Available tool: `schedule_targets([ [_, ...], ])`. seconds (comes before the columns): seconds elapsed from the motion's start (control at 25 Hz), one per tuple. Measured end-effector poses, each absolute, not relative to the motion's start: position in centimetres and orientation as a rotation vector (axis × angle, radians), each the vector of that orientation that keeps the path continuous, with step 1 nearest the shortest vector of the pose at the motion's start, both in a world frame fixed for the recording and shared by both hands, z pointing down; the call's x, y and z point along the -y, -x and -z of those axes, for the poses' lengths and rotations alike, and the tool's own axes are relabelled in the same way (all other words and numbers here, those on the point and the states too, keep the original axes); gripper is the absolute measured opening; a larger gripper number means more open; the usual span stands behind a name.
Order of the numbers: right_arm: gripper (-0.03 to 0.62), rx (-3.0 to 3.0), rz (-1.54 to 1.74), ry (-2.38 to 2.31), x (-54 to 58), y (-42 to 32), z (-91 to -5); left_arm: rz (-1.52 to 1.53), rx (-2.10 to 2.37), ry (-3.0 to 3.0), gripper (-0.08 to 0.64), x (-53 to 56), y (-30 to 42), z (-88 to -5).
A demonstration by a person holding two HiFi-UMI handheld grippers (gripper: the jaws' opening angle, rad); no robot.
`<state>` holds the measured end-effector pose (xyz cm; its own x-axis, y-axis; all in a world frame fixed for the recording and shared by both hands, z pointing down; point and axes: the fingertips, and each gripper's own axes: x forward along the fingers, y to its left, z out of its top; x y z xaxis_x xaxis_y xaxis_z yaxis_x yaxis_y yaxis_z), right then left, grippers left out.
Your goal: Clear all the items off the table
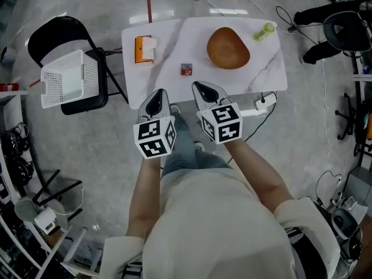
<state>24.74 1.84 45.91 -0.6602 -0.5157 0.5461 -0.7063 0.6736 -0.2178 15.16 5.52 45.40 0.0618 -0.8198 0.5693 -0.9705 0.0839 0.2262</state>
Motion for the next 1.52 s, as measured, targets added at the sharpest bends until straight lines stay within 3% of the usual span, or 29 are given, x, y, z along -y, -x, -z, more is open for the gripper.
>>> schedule_targets([
  [1.52,0.151,2.007,-0.775,-0.96,7.9,-21.0,-75.7,-0.563,1.513,-1.668,0.009,4.3,-8.8,-69.3],
])
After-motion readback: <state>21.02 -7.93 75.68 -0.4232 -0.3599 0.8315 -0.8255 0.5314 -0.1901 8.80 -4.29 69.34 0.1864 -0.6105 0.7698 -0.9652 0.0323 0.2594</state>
